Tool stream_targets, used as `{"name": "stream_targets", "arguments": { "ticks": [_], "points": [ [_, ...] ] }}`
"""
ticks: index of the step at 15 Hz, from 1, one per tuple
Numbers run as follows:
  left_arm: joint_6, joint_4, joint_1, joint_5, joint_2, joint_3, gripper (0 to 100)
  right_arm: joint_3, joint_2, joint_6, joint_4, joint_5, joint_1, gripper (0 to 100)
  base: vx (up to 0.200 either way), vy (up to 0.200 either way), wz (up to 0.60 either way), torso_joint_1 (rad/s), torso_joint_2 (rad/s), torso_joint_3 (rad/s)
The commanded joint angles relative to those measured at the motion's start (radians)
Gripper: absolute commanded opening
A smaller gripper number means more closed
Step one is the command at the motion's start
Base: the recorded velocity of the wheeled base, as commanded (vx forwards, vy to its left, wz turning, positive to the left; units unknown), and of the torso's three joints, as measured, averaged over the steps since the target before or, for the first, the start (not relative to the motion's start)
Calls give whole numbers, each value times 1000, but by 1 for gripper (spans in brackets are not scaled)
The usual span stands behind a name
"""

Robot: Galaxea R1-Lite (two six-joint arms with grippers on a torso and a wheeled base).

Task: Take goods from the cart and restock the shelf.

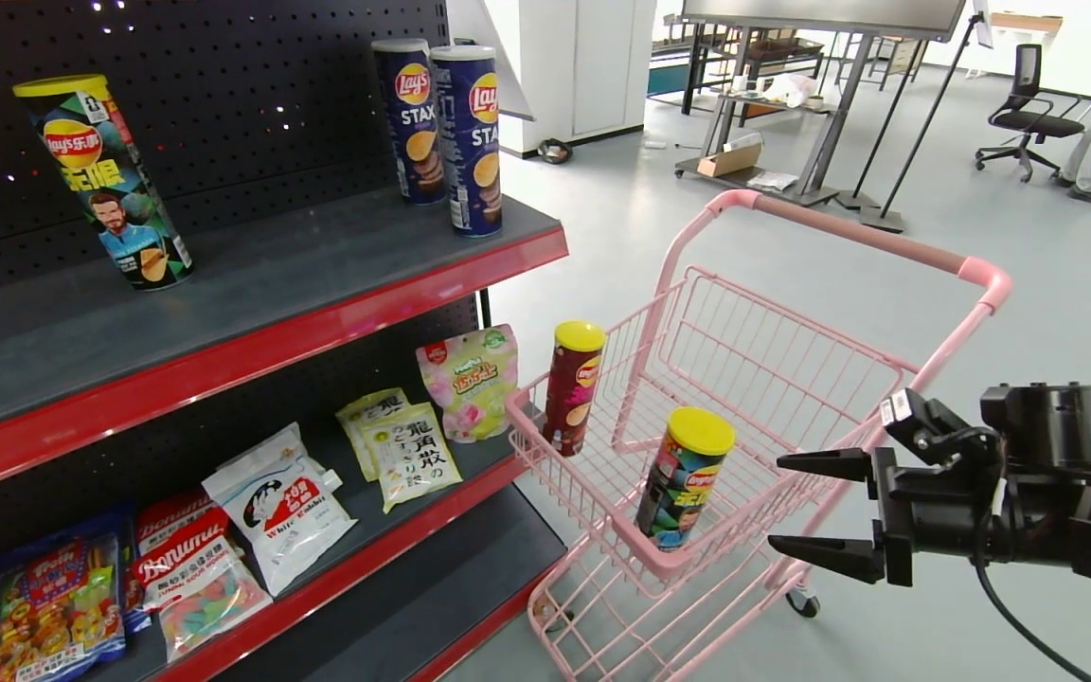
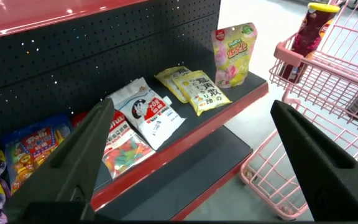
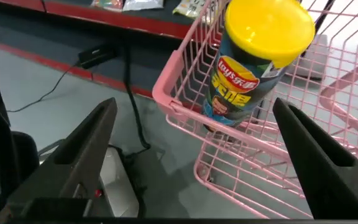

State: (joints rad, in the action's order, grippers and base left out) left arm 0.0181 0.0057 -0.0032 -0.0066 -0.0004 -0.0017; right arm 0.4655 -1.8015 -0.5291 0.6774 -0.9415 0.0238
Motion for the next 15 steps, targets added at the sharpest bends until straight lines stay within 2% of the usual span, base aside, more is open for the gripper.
{"name": "stream_targets", "arguments": {
  "ticks": [1,6,10,15],
  "points": [
    [5,0,0,-1,0,0,100,33,-87,-6,1,-11,2,100,0,0,0,0,0,0],
    [17,0,0,-4,0,0,100,93,-168,-22,1,-13,-7,100,0,0,0,0,0,0],
    [19,-1,0,-4,0,0,100,219,-268,-45,7,-10,-7,100,0,0,0,0,0,0],
    [17,-1,0,-4,0,0,100,301,-329,-32,7,-10,4,100,0,0,0,0,0,0]
  ]
}}
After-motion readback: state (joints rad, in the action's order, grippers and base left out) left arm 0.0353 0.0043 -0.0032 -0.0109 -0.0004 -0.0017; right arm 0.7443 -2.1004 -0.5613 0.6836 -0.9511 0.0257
